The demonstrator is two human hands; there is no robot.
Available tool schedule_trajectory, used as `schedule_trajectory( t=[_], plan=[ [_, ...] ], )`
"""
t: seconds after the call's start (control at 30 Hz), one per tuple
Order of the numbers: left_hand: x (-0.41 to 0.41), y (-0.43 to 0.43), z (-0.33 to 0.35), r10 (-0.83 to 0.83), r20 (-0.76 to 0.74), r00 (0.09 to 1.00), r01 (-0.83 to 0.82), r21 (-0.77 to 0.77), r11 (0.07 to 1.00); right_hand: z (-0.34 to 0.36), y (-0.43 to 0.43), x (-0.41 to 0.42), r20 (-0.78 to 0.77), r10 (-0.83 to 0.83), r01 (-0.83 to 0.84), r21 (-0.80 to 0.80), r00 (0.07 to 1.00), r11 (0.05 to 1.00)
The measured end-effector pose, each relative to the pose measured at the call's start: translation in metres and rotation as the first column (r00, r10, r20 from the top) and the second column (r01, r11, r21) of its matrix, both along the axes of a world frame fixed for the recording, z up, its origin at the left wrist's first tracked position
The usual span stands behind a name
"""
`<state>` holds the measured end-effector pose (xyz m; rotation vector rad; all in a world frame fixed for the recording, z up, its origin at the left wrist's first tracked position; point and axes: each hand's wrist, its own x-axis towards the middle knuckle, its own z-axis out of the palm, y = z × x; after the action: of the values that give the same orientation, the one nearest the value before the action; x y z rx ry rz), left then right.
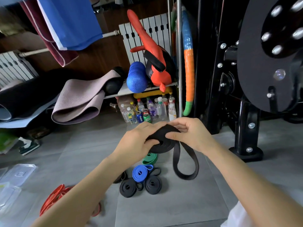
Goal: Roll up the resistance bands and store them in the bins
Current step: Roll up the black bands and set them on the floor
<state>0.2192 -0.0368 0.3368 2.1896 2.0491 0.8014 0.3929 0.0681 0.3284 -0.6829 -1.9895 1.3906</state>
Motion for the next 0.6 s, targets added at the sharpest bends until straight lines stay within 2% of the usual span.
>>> schedule_trajectory(
  t=[0.1,0.23,0.3,0.37,0.43,0.47,0.53,0.6],
  plan=[
    [0.000,-0.003,-0.007,0.078,0.231,0.970,-0.099,0.078,0.992,0.001,0.003,0.002,-0.028,-0.014,0.013,-0.026,0.999,1.000],
    [0.004,-0.003,-0.014,0.079,0.584,0.808,-0.205,0.153,0.967,0.000,0.005,0.002,-0.066,-0.011,0.008,-0.048,0.998,0.999],
    [0.009,-0.001,-0.017,0.038,0.676,0.736,-0.223,0.189,0.956,-0.001,0.005,0.002,-0.087,-0.005,-0.001,-0.064,0.996,0.998],
    [0.011,-0.001,-0.020,0.032,0.692,0.721,-0.209,0.173,0.962,-0.002,0.006,0.003,-0.070,-0.002,-0.002,-0.058,0.998,0.998],
    [0.011,-0.004,-0.017,0.053,0.609,0.791,-0.162,0.124,0.979,-0.004,0.007,0.004,-0.005,0.014,-0.014,-0.020,1.000,1.000],
    [0.008,-0.006,-0.013,0.070,0.494,0.867,-0.137,0.101,0.985,-0.006,0.008,0.004,0.028,0.026,-0.026,-0.008,0.999,1.000],
    [0.003,-0.008,-0.005,0.056,0.127,0.990,-0.061,0.041,0.997,-0.011,0.007,0.001,0.084,0.042,-0.042,0.000,0.996,0.999],
    [0.004,-0.007,0.002,-0.023,-0.161,0.987,0.011,-0.071,0.997,-0.014,0.005,-0.001,0.127,0.057,-0.062,0.035,0.990,0.997]
  ],
)
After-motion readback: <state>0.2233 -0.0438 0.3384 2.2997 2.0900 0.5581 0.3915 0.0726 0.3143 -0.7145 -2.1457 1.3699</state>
